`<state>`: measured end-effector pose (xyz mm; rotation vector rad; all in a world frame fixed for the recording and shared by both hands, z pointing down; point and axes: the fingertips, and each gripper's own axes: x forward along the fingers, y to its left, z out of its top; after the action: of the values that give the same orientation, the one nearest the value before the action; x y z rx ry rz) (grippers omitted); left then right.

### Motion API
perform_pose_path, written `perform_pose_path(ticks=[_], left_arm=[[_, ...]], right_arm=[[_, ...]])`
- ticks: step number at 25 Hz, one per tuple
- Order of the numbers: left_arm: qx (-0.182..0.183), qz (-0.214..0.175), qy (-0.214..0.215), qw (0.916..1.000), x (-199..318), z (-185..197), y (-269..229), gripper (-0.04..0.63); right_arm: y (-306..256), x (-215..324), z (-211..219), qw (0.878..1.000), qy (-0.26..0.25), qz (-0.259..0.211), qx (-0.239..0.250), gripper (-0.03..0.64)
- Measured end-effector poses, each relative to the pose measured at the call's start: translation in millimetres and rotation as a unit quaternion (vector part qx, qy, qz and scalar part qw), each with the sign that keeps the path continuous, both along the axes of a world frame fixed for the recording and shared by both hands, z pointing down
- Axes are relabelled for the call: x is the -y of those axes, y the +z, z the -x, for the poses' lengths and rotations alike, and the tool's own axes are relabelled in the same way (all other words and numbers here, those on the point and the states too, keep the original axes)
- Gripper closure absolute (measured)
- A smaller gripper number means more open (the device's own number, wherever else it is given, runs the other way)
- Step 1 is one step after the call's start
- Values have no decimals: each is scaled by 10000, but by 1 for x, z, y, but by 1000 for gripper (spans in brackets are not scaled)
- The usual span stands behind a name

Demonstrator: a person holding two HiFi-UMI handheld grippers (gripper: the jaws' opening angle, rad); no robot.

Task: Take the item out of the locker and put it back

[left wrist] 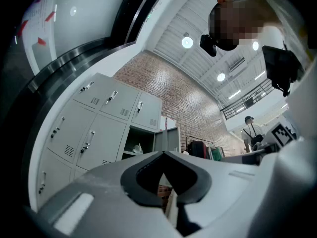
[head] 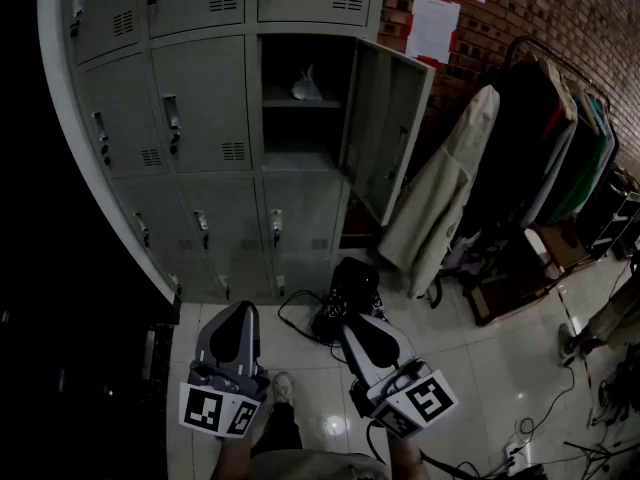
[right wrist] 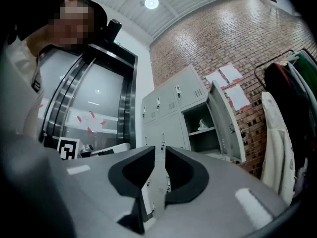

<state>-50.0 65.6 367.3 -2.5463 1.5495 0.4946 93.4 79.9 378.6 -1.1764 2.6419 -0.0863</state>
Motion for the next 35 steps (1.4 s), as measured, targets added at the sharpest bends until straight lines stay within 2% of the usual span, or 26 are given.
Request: perform_pose_path(ticks=[7,14,22,28,29,30,31,32,35], left_arm=[[36,-114,226,9997,122,31,-30,589],[59,-319,552,9980,229,47,-54,589],[-54,-17,456,9989,288,46,-34,589],[-35,-72,354,9993,306,45,-39,589],[-28,-79,313,9995,308,46,-39,589],[-28,-78,273,9996,310,47,-38,589],[-40,-65,245,9997,312,48,-37,589],[-50,-41,233,9997,313,48,-35,589],[6,0,206,9998,313,48,-32,589]], right_arm=[[-24,116,41,9999,115,-18,-116,558],[-45,218,52,9974,672,-178,-213,543],[-41,277,39,9959,879,-64,-222,543],[-53,311,31,9947,1016,-131,-99,541],[-61,323,32,9945,1041,-138,-21,525],[-70,338,34,9945,1041,-145,6,467],[-78,355,39,9944,1043,-142,-61,363],[-85,374,43,9940,1062,-138,-202,287],[-105,430,58,9910,1147,-135,-676,202]])
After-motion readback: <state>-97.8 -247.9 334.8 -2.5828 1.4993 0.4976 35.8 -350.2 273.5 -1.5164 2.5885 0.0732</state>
